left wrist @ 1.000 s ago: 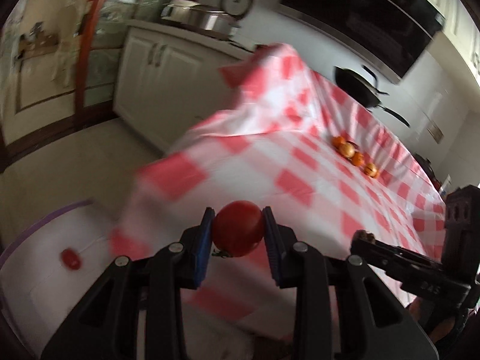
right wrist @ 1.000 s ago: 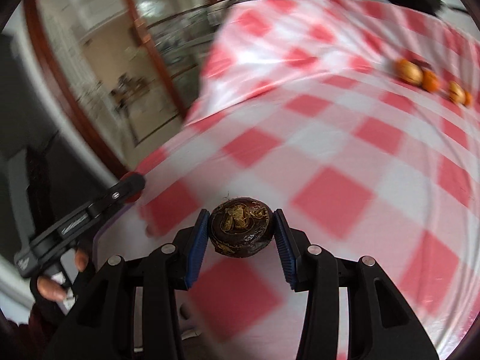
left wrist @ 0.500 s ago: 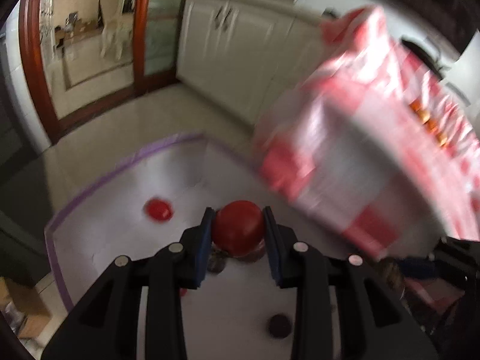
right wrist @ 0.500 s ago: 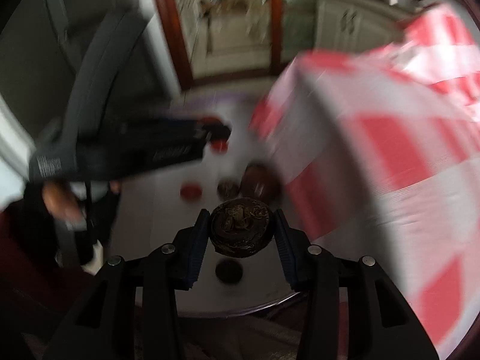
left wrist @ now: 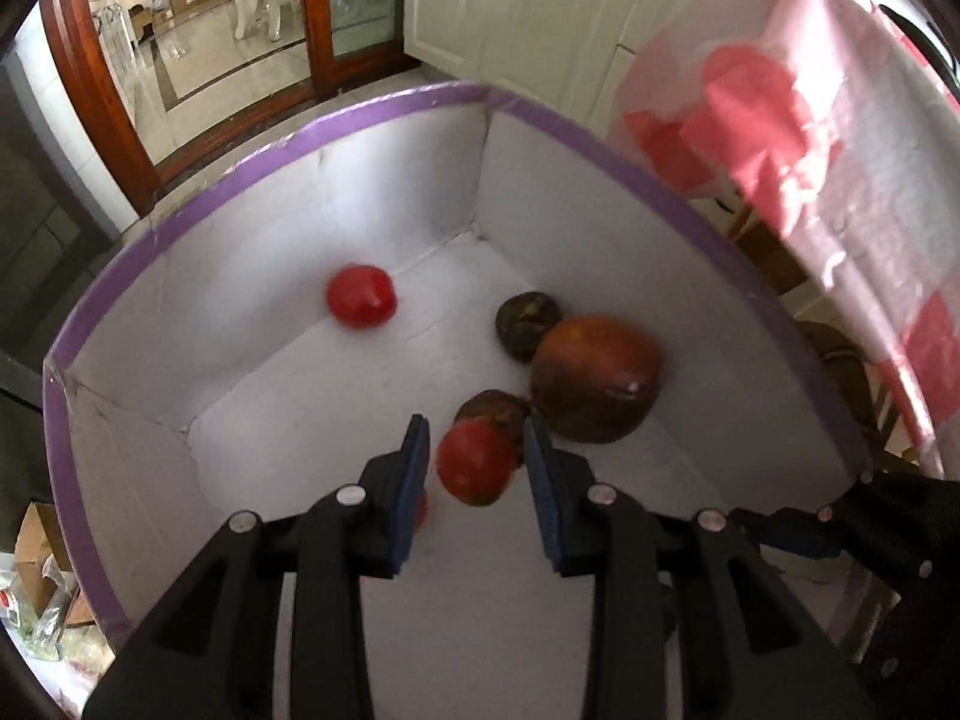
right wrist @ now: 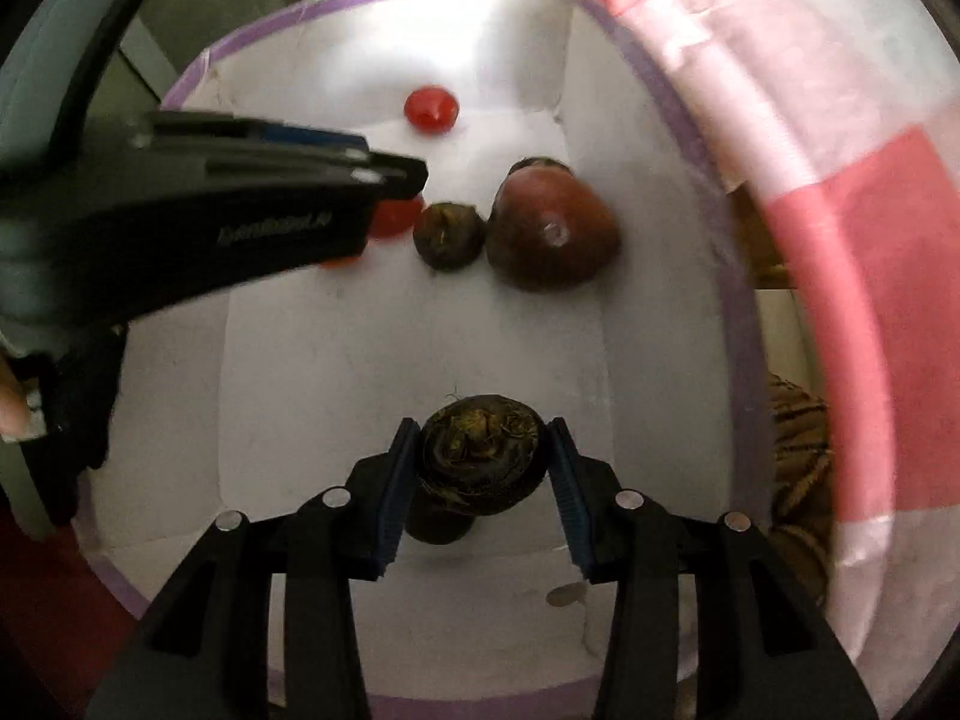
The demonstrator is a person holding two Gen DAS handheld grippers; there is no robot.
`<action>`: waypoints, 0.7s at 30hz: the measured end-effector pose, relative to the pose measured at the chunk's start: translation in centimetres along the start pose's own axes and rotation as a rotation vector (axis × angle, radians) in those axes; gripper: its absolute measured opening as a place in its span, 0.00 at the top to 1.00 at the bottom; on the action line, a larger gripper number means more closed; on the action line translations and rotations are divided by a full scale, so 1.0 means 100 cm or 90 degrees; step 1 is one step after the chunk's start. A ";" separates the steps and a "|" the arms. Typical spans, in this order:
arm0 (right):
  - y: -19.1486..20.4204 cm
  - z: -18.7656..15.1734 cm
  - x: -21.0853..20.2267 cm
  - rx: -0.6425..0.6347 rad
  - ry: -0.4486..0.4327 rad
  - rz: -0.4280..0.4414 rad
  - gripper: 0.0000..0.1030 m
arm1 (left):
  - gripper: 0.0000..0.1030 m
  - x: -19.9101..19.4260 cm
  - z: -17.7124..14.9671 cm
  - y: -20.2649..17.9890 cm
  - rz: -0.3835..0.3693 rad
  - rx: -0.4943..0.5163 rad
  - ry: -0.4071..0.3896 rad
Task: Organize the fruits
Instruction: 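Carry the dark brown fruit and tomato to the white box while opening both tools, then move both open tools back over the fruits on the table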
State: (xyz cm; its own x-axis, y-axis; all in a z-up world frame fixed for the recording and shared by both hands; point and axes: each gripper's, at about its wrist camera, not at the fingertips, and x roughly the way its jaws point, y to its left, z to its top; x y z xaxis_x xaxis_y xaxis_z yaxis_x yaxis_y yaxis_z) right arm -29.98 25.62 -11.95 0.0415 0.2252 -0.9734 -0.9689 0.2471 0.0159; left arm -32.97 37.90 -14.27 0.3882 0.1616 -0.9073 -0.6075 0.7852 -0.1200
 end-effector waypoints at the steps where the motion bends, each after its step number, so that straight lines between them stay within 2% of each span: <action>1: -0.001 0.002 0.004 -0.007 0.007 -0.003 0.58 | 0.68 0.000 0.000 0.001 0.000 -0.002 0.002; 5: 0.004 -0.001 0.004 -0.018 0.012 -0.006 0.57 | 0.66 0.000 0.000 -0.002 0.005 -0.002 0.006; 8: 0.005 -0.002 -0.002 -0.019 0.001 -0.009 0.52 | 0.54 -0.001 0.000 -0.003 0.011 -0.002 0.002; 10: 0.009 0.006 0.000 -0.024 -0.012 -0.012 0.45 | 0.38 -0.002 0.000 -0.001 0.015 -0.010 -0.003; 12: 0.010 0.005 -0.008 -0.036 -0.029 -0.015 0.44 | 0.30 -0.004 0.001 0.000 0.019 -0.023 -0.007; 14: 0.015 0.003 -0.024 -0.057 -0.059 -0.012 0.43 | 0.26 -0.008 0.004 0.003 0.021 -0.034 -0.015; 17: 0.022 0.001 -0.055 -0.077 -0.116 0.013 0.35 | 0.22 -0.018 0.012 0.008 0.035 -0.053 -0.040; 20: 0.022 -0.004 -0.090 -0.085 -0.174 0.039 0.34 | 0.17 -0.044 0.026 0.011 0.079 -0.076 -0.102; 21: 0.021 -0.006 -0.100 -0.084 -0.190 0.042 0.33 | 0.12 -0.054 0.030 0.009 0.093 -0.081 -0.124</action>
State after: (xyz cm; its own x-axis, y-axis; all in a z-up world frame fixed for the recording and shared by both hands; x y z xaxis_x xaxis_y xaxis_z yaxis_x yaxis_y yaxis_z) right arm -32.57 23.30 -2.30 0.0276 0.5081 -0.8608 -0.9944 0.1021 0.0283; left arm -33.50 39.55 -8.29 0.4085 0.3886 -0.8259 -0.7441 0.6658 -0.0548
